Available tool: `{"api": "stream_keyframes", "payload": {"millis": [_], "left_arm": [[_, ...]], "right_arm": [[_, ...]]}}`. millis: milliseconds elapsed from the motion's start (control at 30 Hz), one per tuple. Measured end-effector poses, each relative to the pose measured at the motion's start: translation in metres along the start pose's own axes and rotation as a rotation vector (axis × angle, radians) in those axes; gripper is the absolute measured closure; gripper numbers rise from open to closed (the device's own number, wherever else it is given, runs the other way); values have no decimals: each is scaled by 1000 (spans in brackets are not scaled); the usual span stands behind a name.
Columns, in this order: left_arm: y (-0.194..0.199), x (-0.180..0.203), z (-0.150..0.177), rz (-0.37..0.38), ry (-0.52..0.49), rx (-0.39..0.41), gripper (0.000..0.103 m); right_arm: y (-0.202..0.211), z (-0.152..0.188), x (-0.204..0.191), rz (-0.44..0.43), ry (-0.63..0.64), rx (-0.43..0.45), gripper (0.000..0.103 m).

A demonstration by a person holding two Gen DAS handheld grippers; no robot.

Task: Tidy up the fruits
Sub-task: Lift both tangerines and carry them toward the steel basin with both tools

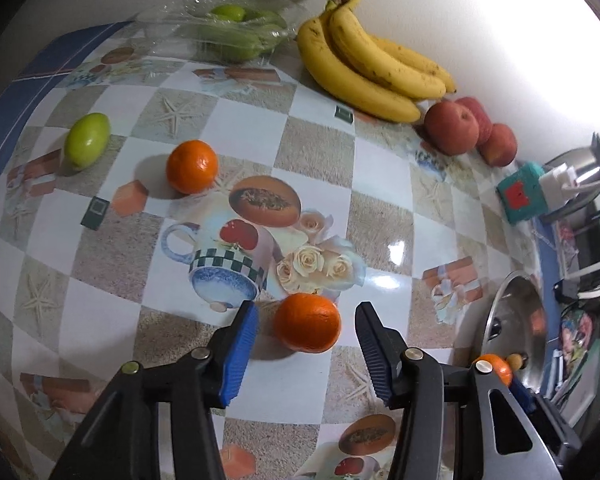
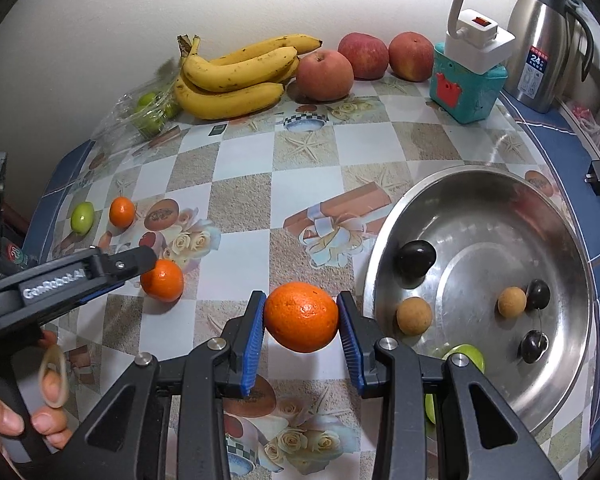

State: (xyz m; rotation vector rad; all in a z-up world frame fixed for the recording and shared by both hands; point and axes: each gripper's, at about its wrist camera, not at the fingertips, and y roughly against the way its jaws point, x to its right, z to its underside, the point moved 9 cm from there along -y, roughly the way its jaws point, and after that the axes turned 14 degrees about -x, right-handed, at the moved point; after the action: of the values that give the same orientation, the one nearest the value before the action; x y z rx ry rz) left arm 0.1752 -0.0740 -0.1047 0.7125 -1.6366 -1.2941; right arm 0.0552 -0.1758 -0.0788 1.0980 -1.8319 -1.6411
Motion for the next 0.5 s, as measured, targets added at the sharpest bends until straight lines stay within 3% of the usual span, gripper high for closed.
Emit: {"api": "stream_keyframes", "payload": {"millis": [433, 500], "left_arm": [[-17, 7, 2, -61, -25, -20, 49], [-17, 7, 1, -63, -21, -18, 54]], "right_arm": [[1, 0, 3, -12, -7, 0, 66], [2, 0, 3, -15, -8, 2, 66]]}}
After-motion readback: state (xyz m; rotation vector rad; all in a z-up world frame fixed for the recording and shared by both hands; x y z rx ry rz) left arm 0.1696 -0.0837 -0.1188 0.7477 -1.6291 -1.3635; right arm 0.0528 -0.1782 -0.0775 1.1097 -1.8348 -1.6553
